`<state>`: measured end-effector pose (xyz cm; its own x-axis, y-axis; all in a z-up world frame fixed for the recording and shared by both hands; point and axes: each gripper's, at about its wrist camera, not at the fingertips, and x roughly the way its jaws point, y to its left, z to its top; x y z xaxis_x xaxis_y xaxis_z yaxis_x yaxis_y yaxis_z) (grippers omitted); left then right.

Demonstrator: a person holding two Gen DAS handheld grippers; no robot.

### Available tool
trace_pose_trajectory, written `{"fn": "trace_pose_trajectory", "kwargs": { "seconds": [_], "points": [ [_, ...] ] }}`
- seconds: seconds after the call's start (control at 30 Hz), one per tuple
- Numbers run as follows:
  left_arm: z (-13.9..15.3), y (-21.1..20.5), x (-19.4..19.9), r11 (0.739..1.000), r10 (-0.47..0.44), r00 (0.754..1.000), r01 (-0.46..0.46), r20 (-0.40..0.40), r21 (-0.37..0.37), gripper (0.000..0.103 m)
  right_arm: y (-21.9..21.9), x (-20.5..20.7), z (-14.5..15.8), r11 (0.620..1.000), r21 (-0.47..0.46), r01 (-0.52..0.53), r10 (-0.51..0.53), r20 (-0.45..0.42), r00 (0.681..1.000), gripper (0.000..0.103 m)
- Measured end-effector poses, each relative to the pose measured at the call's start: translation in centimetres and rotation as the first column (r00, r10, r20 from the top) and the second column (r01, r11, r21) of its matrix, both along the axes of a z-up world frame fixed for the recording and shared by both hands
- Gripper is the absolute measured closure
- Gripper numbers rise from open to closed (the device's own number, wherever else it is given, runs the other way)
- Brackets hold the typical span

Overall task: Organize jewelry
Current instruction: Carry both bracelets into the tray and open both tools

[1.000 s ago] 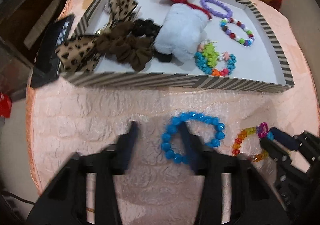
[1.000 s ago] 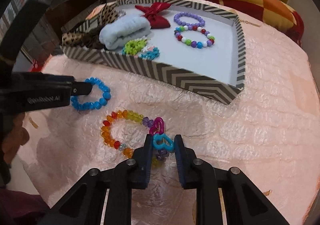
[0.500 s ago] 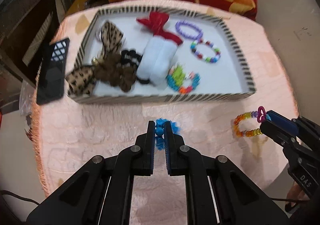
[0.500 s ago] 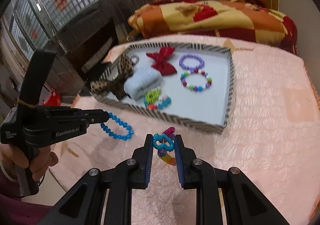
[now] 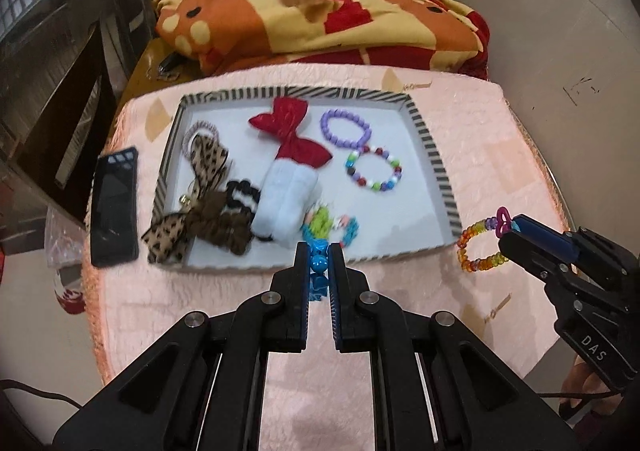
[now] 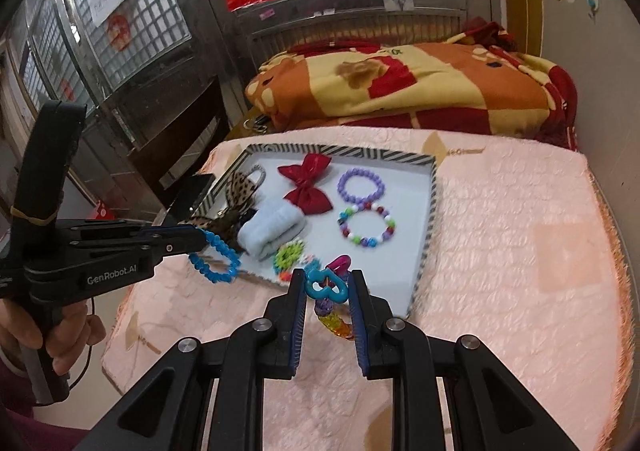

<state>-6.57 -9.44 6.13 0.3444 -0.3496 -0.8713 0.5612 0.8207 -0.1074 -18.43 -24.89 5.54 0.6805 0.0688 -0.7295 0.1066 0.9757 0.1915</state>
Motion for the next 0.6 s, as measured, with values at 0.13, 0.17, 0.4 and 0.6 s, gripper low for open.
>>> {"fn": "trace_pose_trajectory", "kwargs": {
  "seconds": [0.13, 0.17, 0.4, 0.6],
  "points": [
    [-0.1, -1.7, 0.8, 1.0, -0.014, 1.0, 0.014, 0.006, 0.011, 0.096, -0.8, 1.1, 0.0, 1.0, -0.003, 0.018, -0.018, -0.005, 1.0, 0.083],
    [-0.1, -2.1, 1.1, 1.0, -0.017, 1.0, 0.017, 0.008, 0.015, 0.096, -1.0, 1.5, -0.1, 1.0, -0.001, 0.021, -0.021, -0.008, 1.0, 0.083],
    [-1.2, -4.0, 3.1, 0.999, -0.019, 1.0, 0.019, 0.007, 0.048, 0.096, -1.5, 4.1, -0.9, 0.999, 0.029, 0.029, -0.028, -0.026, 0.999, 0.083],
    [-2.6, -5.1, 5.2, 0.997, -0.017, 1.0, 0.018, -0.019, 0.071, 0.096, -2.0, 6.0, -2.5, 0.996, 0.078, 0.033, -0.029, -0.06, 0.998, 0.083]
  ]
}}
